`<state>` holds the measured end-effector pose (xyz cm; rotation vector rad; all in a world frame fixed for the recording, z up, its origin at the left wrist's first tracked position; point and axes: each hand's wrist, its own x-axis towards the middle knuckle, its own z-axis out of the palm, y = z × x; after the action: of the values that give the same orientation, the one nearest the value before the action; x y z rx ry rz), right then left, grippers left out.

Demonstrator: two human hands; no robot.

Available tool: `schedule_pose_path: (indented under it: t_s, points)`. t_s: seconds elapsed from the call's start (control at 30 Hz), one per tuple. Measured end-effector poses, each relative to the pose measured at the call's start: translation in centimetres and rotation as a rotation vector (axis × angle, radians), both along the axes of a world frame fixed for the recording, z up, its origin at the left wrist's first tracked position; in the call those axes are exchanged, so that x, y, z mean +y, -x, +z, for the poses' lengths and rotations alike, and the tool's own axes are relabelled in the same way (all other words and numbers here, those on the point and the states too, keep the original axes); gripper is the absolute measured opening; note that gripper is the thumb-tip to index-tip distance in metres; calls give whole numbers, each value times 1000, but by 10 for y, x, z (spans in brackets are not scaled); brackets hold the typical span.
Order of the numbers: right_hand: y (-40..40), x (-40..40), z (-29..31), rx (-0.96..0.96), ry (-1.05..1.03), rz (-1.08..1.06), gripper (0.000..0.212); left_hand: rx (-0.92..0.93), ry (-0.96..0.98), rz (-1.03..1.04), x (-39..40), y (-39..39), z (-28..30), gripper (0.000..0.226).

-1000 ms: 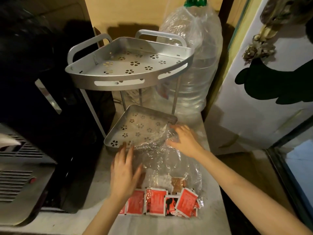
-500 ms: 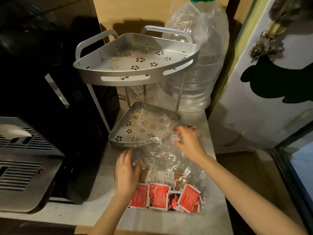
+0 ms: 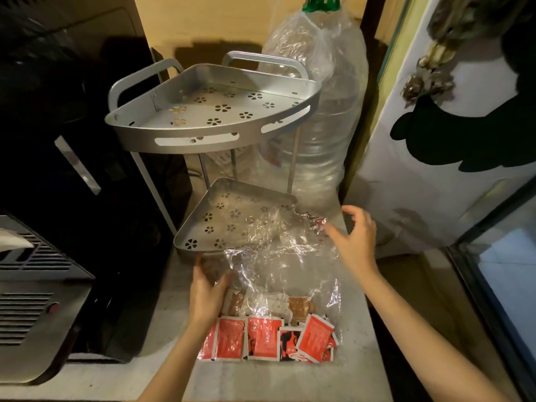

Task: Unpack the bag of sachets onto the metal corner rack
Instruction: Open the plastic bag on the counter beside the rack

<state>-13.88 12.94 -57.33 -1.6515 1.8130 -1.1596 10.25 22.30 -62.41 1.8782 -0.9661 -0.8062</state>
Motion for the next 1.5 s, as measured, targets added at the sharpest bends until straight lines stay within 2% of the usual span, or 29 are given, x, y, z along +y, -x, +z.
schedule_pose_path:
  t_s: [0.07, 0.17, 0.2, 0.27, 0.33, 0.4, 0.6, 0.73, 0.9, 1.03, 1.1, 1.2, 1.4, 1.5]
  points:
    - [3, 4, -1, -169, -302, -39, 75, 6, -55, 5, -3, -3, -5, 55]
    - [4, 11, -12, -451, -664, -7, 92, 96, -86, 1, -7, -2, -6, 25]
    - [5, 12, -17, -514, -737, 7, 90, 123, -75, 2, -8, -2, -5, 19]
    - [9, 13, -25, -658, -806, 52, 54, 112, -54, -9, -10, -2, -4, 16]
    - [12, 17, -29, -818, -833, 76, 19, 50, -31, -45, -14, -3, -1, 18]
    - [15, 24, -31, -925, -850, 85, 2, -6, -5, -100, -20, -3, 3, 14]
    - [21, 63, -24, -1145, -912, 112, 16, -195, -48, -248, -48, 0, 22, 21]
    - [16, 97, -23, -1097, -977, 190, 13, -278, -41, -414, -62, 3, 41, 22]
    - [-2, 134, -39, -1289, -998, 99, 16, -513, -126, -628, -80, 16, 49, 35]
    - [4, 152, -48, -1406, -871, -69, 11, -627, -110, -697, -87, 41, 37, 20]
    - [13, 159, -53, -1394, -811, -158, 2, -707, -56, -711, -87, 53, 28, 22]
    - [25, 166, -59, -1354, -791, -202, 10, -771, 28, -777, -83, 71, 16, 33]
    - [37, 173, -57, -1325, -805, -128, 11, -757, 74, -793, -78, 81, -5, 36]
    - [50, 173, -54, -1317, -752, -205, 23, -743, 53, -810, -74, 81, 0, 39]
